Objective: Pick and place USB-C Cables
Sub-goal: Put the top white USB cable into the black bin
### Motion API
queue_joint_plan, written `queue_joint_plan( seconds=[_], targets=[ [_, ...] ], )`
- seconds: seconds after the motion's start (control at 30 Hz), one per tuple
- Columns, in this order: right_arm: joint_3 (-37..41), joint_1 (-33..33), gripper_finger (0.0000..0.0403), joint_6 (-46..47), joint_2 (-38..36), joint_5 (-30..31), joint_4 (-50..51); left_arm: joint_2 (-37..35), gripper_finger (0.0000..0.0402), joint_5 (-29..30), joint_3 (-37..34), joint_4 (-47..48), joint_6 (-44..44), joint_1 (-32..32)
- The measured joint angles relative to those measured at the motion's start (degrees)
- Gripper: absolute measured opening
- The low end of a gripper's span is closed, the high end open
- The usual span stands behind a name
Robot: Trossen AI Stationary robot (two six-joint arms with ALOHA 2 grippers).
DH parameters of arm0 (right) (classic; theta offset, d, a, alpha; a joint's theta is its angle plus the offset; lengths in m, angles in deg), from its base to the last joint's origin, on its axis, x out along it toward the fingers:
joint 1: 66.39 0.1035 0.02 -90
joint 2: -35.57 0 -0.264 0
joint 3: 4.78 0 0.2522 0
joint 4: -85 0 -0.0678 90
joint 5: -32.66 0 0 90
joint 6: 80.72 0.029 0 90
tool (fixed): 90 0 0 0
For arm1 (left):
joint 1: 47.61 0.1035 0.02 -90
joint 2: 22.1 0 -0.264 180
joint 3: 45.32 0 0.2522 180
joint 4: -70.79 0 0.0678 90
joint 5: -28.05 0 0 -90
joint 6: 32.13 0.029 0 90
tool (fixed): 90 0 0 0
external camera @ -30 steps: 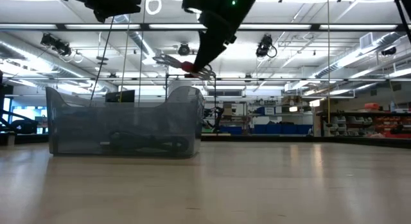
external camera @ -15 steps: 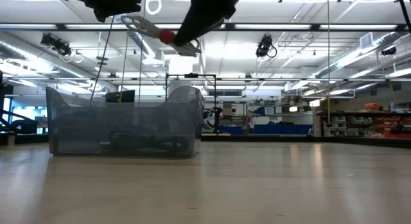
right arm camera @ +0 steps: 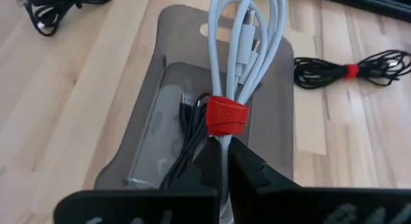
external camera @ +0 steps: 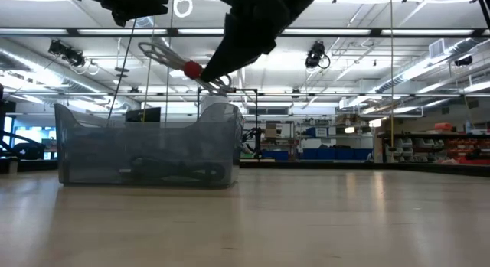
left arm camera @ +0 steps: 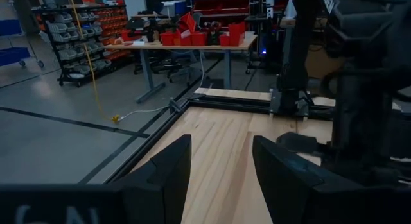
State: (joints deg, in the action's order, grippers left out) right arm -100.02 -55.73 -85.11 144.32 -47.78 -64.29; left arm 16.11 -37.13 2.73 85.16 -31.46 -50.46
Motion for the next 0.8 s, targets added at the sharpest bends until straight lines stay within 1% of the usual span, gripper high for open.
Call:
queue_joint_plan(
  seconds=[0.3,0.53,0.8],
  targets=[
    [0.2,-0.1,0.0012,0.7,0.0,-1.7,-0.3,0.0,0.0174,0.0,0.0,0.0,0.0,0.0],
    [0.2,-0.4,0.0054,1.7,0.0,-1.7,-0.5,0.0,0.0174,0.0,0.0,0.1,0.0,0.0],
    [0.2,-0.4,0.0084,1.2,0.0,-1.8,-1.2,0.0,0.0174,0.0,0.0,0.1,0.0,0.0]
  ],
)
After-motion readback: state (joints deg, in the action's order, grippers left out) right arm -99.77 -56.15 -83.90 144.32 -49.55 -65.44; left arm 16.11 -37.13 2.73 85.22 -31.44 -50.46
